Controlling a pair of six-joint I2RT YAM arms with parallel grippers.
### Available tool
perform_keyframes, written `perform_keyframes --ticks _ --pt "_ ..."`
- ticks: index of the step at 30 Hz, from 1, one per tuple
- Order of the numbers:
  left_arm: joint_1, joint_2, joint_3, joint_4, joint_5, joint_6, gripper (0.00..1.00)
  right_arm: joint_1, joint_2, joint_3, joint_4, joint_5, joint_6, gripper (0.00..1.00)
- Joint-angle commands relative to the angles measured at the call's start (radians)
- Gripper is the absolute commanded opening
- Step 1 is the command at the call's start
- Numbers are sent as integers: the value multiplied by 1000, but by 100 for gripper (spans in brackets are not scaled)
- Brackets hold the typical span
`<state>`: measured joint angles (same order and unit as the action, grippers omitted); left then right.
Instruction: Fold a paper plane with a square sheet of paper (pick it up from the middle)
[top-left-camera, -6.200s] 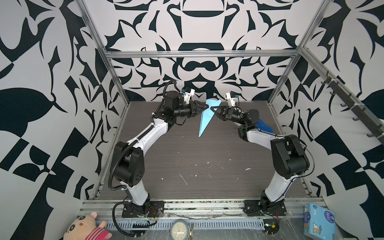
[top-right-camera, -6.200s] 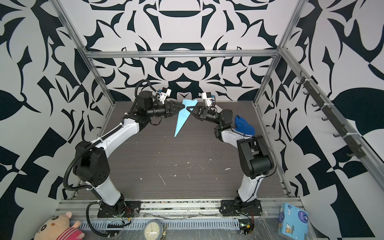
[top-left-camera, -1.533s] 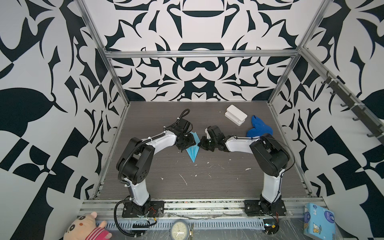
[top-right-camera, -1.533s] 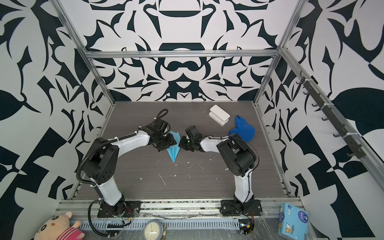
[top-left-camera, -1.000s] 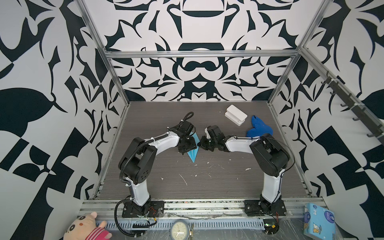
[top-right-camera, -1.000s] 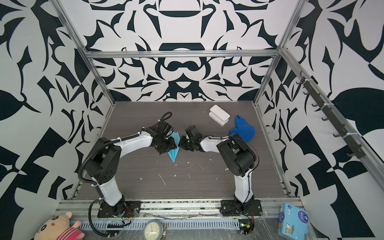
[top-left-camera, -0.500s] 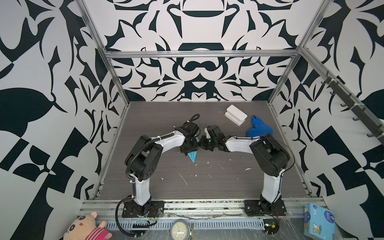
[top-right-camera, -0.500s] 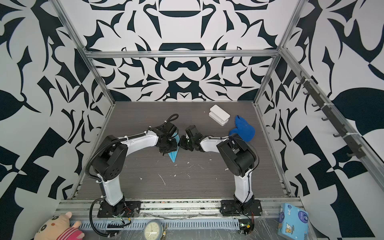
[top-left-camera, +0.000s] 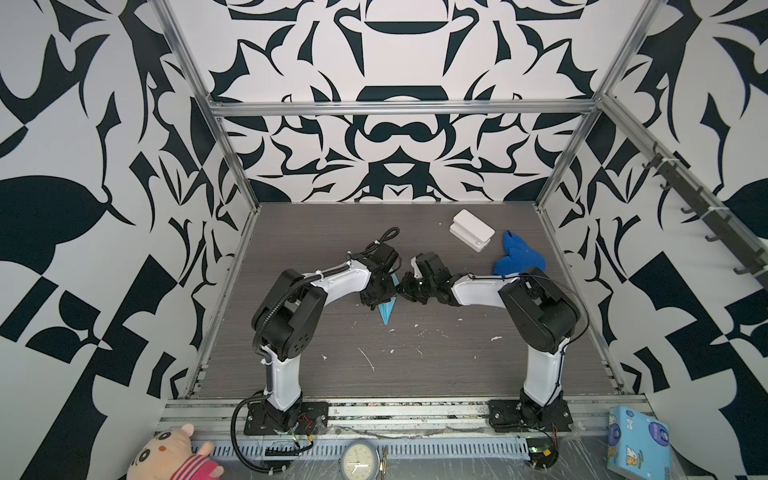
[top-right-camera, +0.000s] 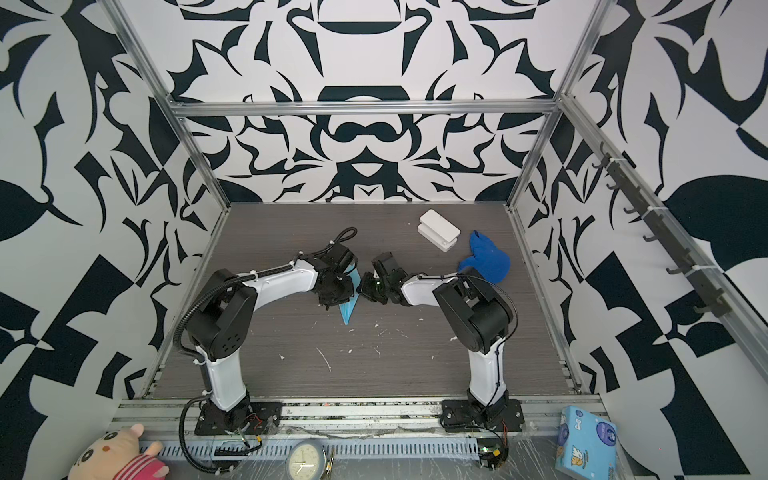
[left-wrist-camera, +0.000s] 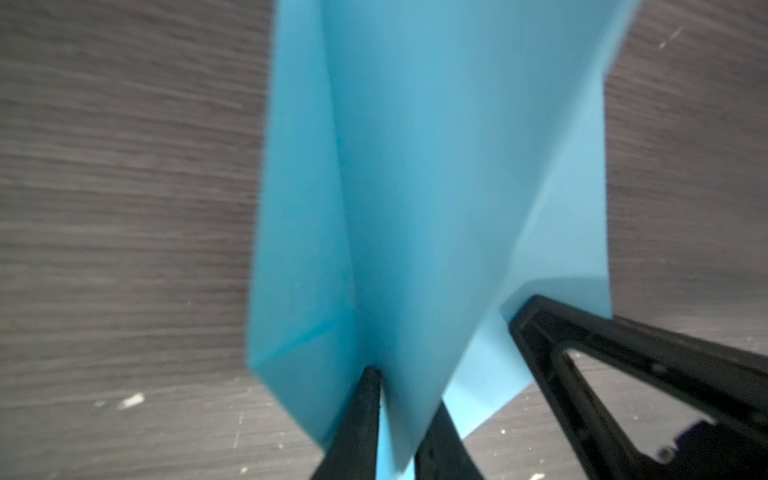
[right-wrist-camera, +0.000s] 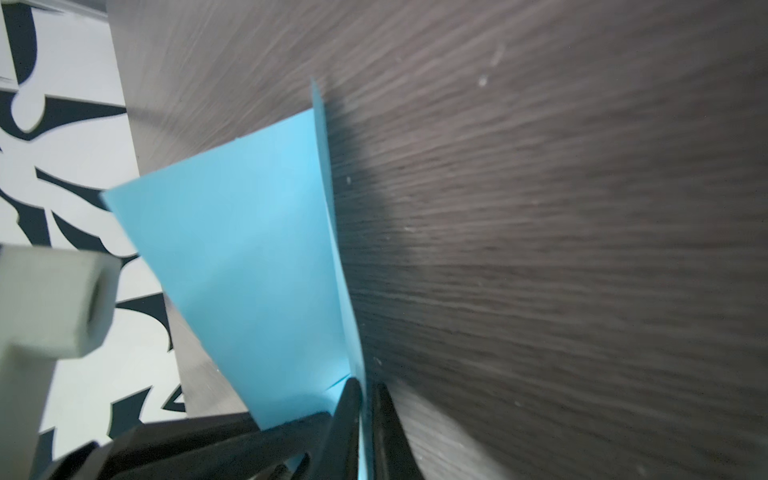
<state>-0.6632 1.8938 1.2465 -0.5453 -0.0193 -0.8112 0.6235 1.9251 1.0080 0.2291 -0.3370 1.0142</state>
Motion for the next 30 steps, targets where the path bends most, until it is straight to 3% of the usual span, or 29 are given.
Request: perform_keyframes --ticks 1,4,7,9,13,21,30 --pt "-1 24 24 -38 -7 -8 14 -10 -52 -29 52 12 14 24" --pt "-1 19 28 -45 -18 -6 14 -22 -97 -64 50 51 -4 37" --pt "-1 5 24 -40 -27 -4 16 -43 -141 -88 25 84 -35 42" --pt "-1 13 29 -43 -26 0 24 -51 -164 -104 11 103 -45 43" --pt "-3 39 44 -53 -18 4 23 -67 -192 -131 6 122 -46 43" --pt "-6 56 65 -77 -19 14 12 -76 -241 -160 15 145 -60 43" --pt "2 41 157 -137 -79 116 4 -98 -370 -193 -93 276 -151 45"
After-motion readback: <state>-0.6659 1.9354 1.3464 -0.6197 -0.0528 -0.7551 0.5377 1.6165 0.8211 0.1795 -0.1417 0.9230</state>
